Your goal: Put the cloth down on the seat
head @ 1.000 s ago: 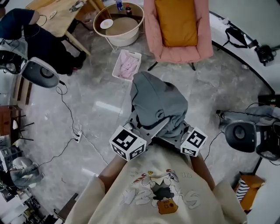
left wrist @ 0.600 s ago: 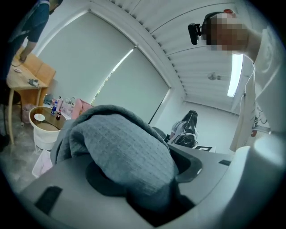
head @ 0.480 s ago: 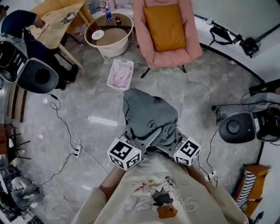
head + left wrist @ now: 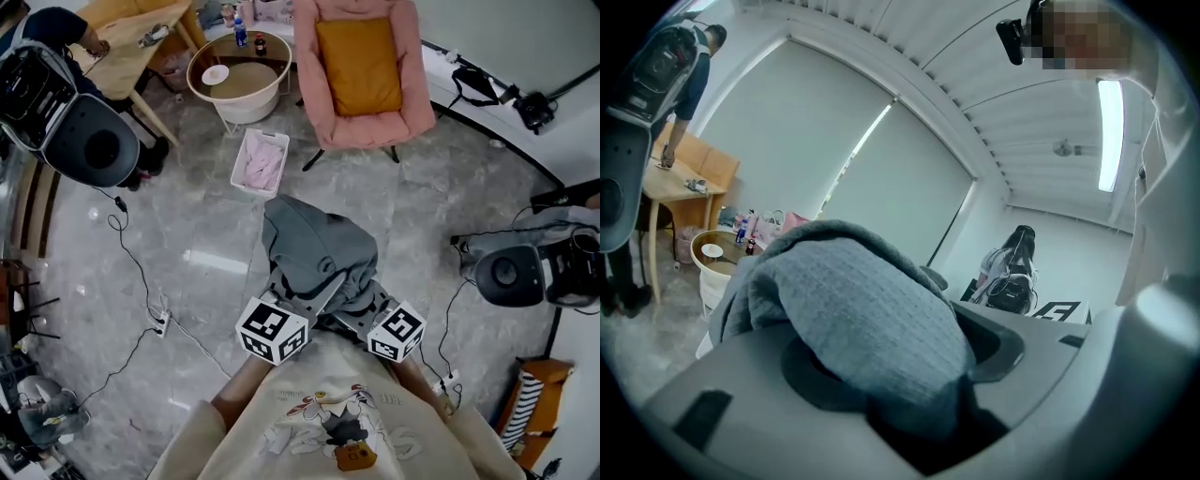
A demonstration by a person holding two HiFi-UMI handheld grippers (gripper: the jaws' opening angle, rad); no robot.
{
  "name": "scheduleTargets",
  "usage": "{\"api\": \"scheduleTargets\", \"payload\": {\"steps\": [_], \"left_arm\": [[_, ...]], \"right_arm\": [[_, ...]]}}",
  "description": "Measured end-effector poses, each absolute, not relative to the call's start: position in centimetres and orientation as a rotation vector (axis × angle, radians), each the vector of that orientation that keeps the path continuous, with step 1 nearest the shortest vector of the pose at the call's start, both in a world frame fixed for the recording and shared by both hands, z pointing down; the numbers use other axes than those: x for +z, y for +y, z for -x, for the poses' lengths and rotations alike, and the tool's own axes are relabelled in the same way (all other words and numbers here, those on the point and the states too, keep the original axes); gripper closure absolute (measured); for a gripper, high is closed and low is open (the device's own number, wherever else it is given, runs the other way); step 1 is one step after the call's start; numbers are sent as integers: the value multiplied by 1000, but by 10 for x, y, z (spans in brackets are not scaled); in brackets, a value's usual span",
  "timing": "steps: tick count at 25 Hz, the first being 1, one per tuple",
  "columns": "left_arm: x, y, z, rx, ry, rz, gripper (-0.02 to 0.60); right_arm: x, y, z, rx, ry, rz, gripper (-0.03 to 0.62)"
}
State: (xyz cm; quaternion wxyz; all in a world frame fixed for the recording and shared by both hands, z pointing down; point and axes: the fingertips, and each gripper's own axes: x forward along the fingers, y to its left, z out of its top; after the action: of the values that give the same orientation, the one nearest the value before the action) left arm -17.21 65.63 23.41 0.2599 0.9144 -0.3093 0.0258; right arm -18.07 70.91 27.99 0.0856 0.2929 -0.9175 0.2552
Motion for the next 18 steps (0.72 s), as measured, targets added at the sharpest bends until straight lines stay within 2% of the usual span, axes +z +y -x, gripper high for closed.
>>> {"api": "scheduleTargets", "payload": {"steps": [18], "left_arm": [[243, 543, 115, 160, -772, -2456, 318]], "right_arm": [[287, 597, 129, 828, -2693, -884, 358]]}}
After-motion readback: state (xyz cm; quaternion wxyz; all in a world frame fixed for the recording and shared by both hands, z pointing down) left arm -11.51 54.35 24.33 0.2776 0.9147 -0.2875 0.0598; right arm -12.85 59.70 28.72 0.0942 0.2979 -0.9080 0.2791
